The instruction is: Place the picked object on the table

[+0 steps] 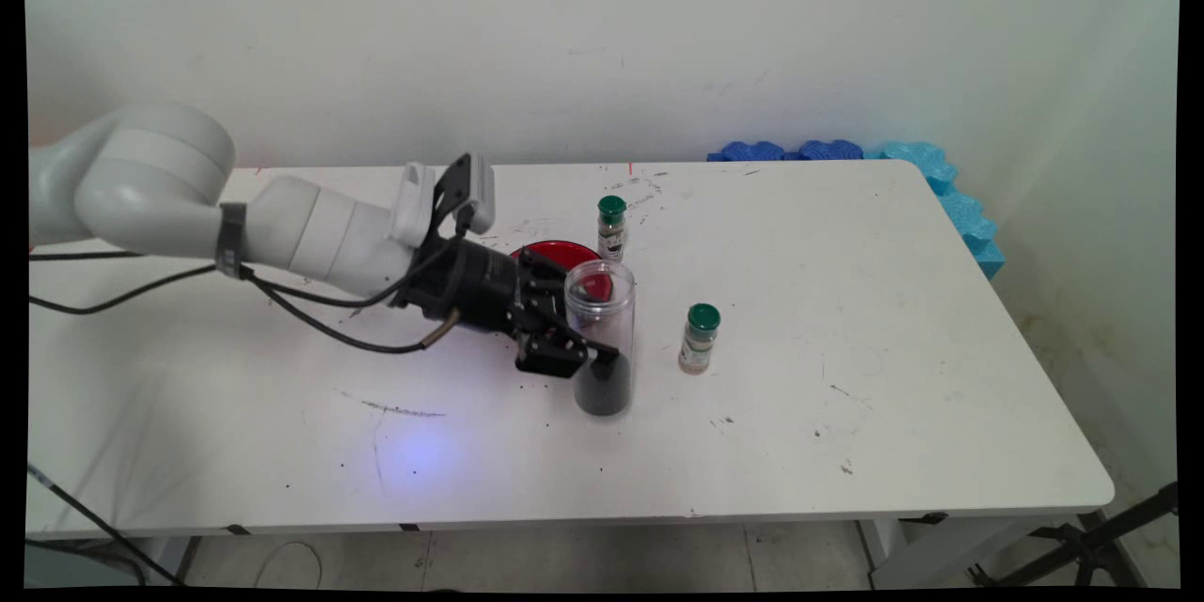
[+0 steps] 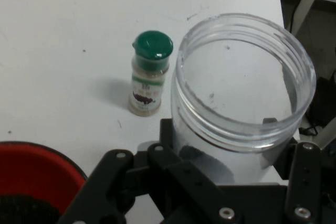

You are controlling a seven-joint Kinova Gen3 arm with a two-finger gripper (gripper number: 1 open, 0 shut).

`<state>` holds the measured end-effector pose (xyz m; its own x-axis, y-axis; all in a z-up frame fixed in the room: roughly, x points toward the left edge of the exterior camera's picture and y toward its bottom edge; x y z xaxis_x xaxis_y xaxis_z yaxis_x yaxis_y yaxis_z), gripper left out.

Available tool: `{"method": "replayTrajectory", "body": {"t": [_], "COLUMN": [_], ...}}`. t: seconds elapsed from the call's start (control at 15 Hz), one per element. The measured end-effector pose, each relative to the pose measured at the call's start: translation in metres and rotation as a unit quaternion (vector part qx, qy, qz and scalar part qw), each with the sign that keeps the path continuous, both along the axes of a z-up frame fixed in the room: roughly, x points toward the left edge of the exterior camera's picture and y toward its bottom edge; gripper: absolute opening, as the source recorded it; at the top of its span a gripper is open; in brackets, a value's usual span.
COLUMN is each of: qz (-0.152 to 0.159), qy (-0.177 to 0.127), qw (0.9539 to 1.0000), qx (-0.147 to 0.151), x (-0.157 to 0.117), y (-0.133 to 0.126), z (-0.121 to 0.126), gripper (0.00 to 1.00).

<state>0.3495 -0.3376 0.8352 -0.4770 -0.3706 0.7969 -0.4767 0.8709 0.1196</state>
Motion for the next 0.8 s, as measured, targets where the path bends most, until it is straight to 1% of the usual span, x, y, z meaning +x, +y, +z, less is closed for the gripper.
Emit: {"method": "replayTrajectory", "body": {"t": [0.4, 0.8], "qz": [0.013, 0.024], "qy": [0.006, 0.010], "qw": [0.9997, 0.9992], "qx": [0.020, 0.029], "x": [-0.003, -0.005], "y": [0.005, 0.005], "z": [-0.022, -0.033], "gripper": [0.00, 0.00]}}
